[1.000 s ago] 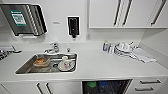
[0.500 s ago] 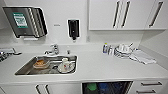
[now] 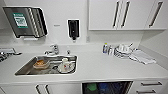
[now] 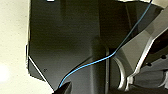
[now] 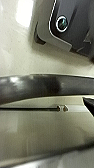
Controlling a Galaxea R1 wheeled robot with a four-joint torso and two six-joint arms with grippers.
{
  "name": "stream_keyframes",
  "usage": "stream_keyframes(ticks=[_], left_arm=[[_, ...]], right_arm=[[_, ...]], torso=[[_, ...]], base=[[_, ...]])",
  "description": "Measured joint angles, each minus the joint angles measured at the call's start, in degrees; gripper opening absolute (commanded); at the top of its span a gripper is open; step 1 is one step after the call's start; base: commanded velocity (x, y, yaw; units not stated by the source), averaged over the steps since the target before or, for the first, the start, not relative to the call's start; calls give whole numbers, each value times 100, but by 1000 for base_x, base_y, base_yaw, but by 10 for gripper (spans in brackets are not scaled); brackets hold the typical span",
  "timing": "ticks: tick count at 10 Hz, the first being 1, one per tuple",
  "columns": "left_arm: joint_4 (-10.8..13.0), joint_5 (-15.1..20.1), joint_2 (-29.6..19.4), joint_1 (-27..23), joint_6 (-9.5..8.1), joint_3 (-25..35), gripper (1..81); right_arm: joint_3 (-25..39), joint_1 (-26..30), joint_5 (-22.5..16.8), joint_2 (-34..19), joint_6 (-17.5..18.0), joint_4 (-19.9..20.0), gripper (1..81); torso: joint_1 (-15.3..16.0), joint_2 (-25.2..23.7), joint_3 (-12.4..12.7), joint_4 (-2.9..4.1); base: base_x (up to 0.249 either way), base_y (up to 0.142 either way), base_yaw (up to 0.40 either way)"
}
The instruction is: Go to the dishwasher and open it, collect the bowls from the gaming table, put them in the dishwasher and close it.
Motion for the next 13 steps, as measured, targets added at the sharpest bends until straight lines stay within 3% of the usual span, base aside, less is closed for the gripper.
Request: stream_keyframes(ticks=[3, 5, 7, 10, 13], left_arm=[[2, 2, 50, 2, 0, 0, 811], [5, 79, 56, 0, 0, 0, 811], [5, 88, 55, -5, 2, 0, 811], [0, 101, -28, -46, 0, -7, 811], [0, 104, -35, -94, 9, -11, 811]], right_arm=[[992, 944, 610, -831, -4, 9, 811], [1651, 968, 435, -1174, -6, -174, 811], [1877, 808, 286, -1446, -12, -529, 811], [1504, 279, 105, -1108, -26, -1332, 811], [201, -349, -106, -280, -30, -2551, 811]], torso=[[6, 0, 0, 2], [6, 0, 0, 2], [6, 0, 0, 2], [6, 0, 0, 2], [9, 0, 0, 2]], base=[[0, 0, 0], [0, 0, 0], [0, 0, 0], [0, 0, 0], [0, 0, 0]])
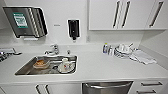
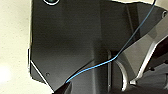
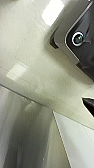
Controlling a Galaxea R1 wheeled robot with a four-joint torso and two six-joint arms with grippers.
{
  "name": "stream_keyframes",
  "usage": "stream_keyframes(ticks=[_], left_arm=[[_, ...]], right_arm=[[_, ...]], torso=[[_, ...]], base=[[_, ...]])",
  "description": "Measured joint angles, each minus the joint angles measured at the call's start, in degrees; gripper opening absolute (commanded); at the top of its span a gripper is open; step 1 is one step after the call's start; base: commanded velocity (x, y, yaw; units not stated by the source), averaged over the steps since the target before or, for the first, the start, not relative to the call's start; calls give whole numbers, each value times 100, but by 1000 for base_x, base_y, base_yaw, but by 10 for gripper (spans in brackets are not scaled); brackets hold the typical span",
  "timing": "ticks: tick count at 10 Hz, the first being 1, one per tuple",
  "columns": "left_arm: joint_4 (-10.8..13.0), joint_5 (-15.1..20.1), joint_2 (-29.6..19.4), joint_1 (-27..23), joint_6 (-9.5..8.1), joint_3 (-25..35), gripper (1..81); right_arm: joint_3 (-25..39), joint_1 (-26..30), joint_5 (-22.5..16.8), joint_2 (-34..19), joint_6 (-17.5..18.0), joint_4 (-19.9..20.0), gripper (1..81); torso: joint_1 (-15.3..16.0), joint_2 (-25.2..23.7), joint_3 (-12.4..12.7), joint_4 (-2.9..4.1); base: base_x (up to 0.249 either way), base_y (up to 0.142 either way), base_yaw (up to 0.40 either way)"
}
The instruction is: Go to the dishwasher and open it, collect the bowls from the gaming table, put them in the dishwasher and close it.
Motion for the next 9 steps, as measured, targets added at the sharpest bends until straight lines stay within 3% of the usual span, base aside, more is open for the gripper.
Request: stream_keyframes(ticks=[2, 3, 4, 5, 9], left_arm=[[0, 0, 0, -11, 16, 0, 811], [0, 1, 7, -39, 17, 0, 811], [0, 1, 16, -79, 20, 0, 811], [0, 0, 16, -105, 20, 0, 811], [0, 15, 13, -135, 20, -2, 811]], right_arm=[[-742, -406, -215, 472, -9, -1265, 811], [-959, -616, -234, 791, -17, -2197, 811], [-1232, -834, -77, 1104, -17, -3001, 811], [-1563, -1034, 48, 1312, -20, -3473, 811], [-2834, -1414, 267, 1946, -26, -4166, 811]], torso=[[0, 0, 0, 0], [0, 0, 0, 0], [0, 0, 0, 0], [0, 0, 0, 0], [0, 0, 2, 0]], base=[[0, 0, 0], [0, 0, 0], [0, 0, 0], [0, 0, 0], [0, 0, 0]])
